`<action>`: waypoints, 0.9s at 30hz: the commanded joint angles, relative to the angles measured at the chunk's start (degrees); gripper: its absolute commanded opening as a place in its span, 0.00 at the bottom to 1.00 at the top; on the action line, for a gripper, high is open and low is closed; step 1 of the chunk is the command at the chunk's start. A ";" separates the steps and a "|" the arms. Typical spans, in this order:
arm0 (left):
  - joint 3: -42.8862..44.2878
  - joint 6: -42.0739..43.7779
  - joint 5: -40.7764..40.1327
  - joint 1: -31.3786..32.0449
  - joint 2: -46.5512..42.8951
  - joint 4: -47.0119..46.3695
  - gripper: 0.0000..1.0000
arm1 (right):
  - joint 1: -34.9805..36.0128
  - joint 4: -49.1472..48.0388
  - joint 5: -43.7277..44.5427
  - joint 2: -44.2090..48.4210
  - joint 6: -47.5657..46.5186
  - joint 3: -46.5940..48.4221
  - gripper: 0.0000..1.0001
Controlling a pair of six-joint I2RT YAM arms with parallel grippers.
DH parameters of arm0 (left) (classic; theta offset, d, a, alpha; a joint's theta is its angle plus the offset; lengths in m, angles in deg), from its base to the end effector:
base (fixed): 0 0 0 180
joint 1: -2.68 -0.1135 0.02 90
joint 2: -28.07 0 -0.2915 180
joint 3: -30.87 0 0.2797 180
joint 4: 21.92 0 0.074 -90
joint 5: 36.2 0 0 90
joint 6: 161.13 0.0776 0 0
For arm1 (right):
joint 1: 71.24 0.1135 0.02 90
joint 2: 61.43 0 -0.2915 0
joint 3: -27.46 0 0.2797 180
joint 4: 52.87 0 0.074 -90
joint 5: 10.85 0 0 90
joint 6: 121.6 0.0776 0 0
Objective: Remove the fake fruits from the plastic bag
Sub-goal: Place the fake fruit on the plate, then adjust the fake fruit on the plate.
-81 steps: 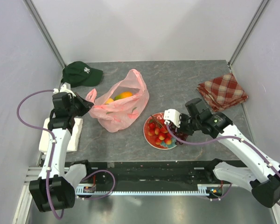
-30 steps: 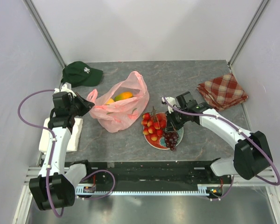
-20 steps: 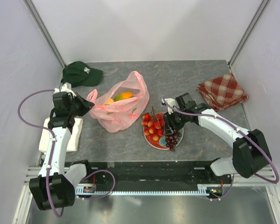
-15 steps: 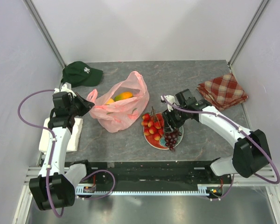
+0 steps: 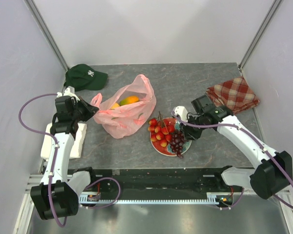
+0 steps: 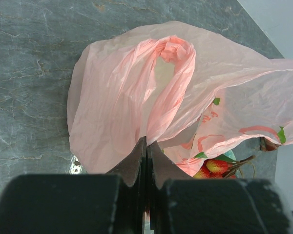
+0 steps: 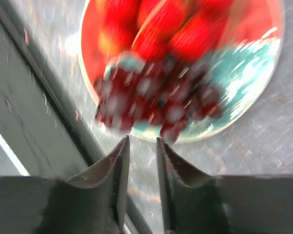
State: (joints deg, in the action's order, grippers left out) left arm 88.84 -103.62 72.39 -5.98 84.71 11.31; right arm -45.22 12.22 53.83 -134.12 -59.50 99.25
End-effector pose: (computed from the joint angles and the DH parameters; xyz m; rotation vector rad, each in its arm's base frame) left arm 0.2653 0.0154 0.2855 -0.5707 2.0748 -0.5889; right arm 0.2295 0.1490 0.2557 -1.3185 2.3121 0.5878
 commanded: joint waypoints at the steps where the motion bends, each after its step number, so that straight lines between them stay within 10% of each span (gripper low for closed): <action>1: 0.30 0.59 1.63 -0.39 -0.48 -1.68 0.04 | 0.08 4.86 -0.43 2.99 -14.72 -3.58 0.17; 10: 0.56 1.02 1.54 -0.47 -0.92 -1.77 0.04 | 3.93 8.02 0.53 1.51 -37.12 -8.86 0.06; 27: 0.74 1.64 1.45 -1.88 -1.53 -1.50 0.04 | 17.30 -5.14 0.54 -6.68 -30.56 -11.05 0.10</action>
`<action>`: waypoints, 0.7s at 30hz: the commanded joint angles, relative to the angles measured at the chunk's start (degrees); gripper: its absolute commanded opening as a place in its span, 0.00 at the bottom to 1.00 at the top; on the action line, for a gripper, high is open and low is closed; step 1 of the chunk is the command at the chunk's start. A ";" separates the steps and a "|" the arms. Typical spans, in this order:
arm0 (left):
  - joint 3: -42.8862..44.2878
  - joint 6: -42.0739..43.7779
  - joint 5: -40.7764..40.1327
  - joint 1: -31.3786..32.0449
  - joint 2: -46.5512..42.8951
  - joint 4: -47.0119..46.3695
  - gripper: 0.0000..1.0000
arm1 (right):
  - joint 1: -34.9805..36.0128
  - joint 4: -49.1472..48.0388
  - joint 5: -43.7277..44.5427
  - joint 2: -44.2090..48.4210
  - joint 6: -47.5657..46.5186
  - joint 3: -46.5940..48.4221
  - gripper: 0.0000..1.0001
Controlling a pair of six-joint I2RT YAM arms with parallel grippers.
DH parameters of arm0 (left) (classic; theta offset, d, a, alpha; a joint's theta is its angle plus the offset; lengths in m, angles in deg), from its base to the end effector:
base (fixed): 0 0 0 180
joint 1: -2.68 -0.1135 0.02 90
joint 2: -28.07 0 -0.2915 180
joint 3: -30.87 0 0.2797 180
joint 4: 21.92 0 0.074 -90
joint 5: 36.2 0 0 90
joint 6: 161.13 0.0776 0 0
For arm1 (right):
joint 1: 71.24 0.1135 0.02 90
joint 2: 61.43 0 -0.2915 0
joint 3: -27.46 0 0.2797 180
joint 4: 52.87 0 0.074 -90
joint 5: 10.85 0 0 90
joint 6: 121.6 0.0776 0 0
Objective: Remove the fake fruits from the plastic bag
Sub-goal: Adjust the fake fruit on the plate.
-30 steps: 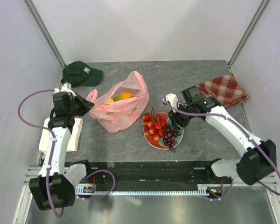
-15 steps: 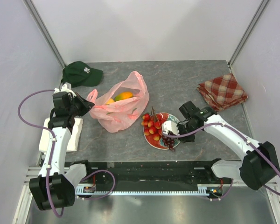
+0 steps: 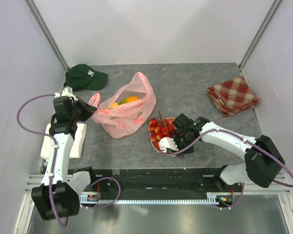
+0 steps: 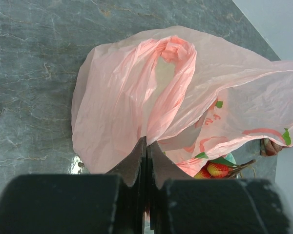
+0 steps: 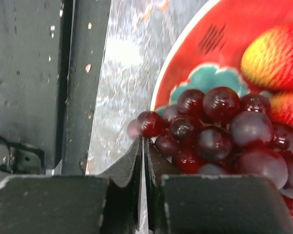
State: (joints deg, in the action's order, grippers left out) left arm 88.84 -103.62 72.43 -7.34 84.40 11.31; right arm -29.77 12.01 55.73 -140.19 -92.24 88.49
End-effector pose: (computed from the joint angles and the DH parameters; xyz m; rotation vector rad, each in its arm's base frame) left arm 0.2639 0.0215 0.2868 -0.5915 2.0606 -0.5760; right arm 0.1656 0.1875 0.1702 -2.2762 1.7898 0.5606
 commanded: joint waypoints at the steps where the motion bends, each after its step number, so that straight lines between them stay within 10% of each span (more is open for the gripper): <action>1: 0.74 1.55 1.32 -0.61 -1.23 -1.42 0.04 | 2.81 -5.90 -1.02 -0.60 3.06 -0.48 0.10; 13: 1.00 1.64 2.46 -0.53 -1.67 -0.98 0.04 | 4.14 -3.12 0.21 -1.49 7.38 5.91 0.16; 21: 0.56 2.60 6.06 -0.53 -2.63 -0.54 0.02 | 2.74 11.50 -0.31 1.51 12.12 33.22 0.55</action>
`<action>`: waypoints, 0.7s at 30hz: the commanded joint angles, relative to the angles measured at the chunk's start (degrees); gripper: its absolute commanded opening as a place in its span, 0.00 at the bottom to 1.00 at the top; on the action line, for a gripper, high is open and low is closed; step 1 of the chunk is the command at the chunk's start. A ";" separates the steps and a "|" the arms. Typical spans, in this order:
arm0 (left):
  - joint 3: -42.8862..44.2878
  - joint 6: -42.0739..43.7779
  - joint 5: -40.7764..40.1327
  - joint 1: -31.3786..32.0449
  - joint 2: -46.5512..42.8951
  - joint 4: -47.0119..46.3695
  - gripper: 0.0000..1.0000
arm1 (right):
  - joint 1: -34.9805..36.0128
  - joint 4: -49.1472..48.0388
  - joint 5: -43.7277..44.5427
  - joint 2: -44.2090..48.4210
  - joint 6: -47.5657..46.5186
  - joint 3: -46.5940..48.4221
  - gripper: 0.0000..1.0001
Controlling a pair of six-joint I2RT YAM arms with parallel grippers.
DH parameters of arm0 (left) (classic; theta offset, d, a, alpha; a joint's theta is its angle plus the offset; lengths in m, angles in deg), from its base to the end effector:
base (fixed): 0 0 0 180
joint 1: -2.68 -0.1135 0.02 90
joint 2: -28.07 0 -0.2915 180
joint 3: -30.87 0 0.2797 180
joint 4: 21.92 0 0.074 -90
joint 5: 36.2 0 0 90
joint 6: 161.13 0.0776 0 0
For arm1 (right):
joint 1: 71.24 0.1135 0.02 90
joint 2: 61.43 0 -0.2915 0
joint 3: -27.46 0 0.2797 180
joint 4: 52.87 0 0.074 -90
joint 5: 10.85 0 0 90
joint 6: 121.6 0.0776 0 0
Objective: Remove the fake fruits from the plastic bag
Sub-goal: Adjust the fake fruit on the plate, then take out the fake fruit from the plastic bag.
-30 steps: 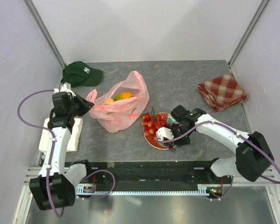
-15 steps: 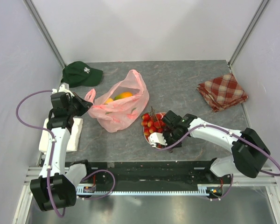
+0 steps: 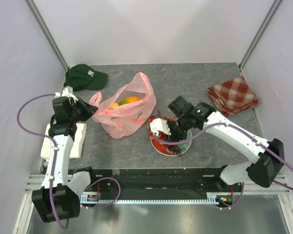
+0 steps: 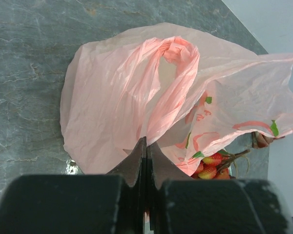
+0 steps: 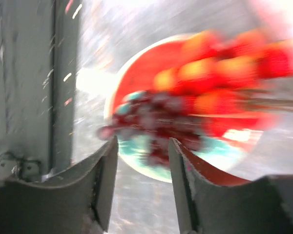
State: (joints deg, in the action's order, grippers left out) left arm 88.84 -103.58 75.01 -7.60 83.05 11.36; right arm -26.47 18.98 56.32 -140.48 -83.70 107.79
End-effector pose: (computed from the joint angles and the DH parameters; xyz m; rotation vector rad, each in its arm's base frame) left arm 0.2593 0.0185 0.2930 -0.5571 2.0459 -0.6200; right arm 0.1866 0.2275 0.2687 -2.1082 1.7431 0.5209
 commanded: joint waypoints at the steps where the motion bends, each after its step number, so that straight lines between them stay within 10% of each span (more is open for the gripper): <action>1: 0.73 2.65 4.01 -0.18 -1.37 -0.23 0.02 | -0.74 4.35 -1.25 -0.12 4.54 16.06 0.56; 21: 2.15 12.94 4.62 3.69 -3.65 4.69 0.02 | -0.40 -28.87 -3.65 -31.51 39.00 43.76 0.35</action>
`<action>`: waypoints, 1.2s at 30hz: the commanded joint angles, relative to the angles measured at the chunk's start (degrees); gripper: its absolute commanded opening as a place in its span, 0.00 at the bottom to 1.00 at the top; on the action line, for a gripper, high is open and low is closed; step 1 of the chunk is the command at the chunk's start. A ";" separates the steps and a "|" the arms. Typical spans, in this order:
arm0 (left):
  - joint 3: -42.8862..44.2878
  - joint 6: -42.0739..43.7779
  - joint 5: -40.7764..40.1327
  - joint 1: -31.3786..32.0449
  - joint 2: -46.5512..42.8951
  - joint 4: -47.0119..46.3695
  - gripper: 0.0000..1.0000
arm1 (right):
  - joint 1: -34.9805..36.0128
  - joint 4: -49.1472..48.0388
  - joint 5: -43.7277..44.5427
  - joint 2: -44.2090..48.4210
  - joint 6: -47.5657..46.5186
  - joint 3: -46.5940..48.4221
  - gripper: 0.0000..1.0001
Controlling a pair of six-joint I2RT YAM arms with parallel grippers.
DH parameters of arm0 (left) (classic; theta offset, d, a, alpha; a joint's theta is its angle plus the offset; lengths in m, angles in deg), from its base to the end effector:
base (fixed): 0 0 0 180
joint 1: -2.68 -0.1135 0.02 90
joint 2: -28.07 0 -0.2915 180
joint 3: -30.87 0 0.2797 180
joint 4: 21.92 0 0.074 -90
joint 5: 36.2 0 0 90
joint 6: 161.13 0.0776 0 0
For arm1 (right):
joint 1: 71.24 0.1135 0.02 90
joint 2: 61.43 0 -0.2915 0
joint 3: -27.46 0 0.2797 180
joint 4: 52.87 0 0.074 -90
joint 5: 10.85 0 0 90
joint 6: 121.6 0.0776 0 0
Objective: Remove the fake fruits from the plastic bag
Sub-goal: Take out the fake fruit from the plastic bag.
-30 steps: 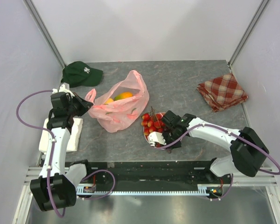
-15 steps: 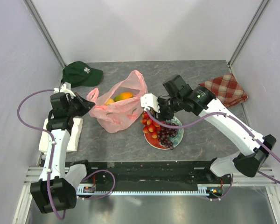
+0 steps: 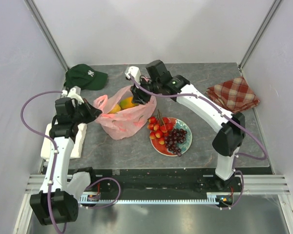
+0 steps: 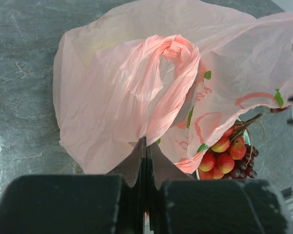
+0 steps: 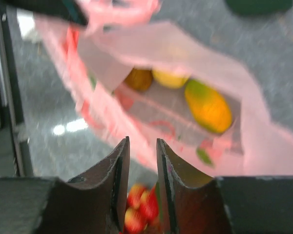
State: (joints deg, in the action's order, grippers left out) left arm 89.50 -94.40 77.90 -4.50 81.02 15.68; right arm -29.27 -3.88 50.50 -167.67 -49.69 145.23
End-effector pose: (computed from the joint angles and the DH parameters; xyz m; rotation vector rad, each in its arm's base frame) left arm 0.2477 -0.0007 0.2973 -0.3142 2.1109 -0.6126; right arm 0.3382 0.3543 0.3628 -1.3565 1.7862 0.7832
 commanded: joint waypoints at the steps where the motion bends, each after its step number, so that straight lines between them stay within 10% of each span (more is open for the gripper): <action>1: 1.40 3.67 2.00 0.59 -1.79 0.80 0.02 | 2.93 -5.93 4.54 -7.11 3.77 6.33 0.35; 9: 2.98 1.83 3.32 0.59 1.01 8.70 0.41 | 5.92 -0.39 10.09 -11.02 -6.06 -0.67 0.35; 16: 0.61 -0.11 5.35 0.76 1.37 14.95 0.55 | 10.23 -1.09 10.89 -3.81 -8.28 -9.40 0.40; 18: -0.44 -0.11 5.52 0.68 1.28 15.22 0.52 | 10.23 -2.31 11.85 -3.63 -6.80 -10.46 0.45; 24: -1.68 -0.29 5.08 0.85 1.37 15.48 0.03 | 9.44 -5.05 20.12 -9.23 -6.16 -2.83 0.54; 36: -3.17 -0.29 5.52 0.76 -1.01 12.23 0.02 | 7.51 -9.97 24.86 -24.71 -19.78 6.49 0.72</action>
State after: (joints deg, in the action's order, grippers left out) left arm 86.77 -94.20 82.01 -3.93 81.10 29.85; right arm -21.44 -11.40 72.47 -187.42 -64.33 148.25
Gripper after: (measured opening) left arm 0.029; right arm 0.699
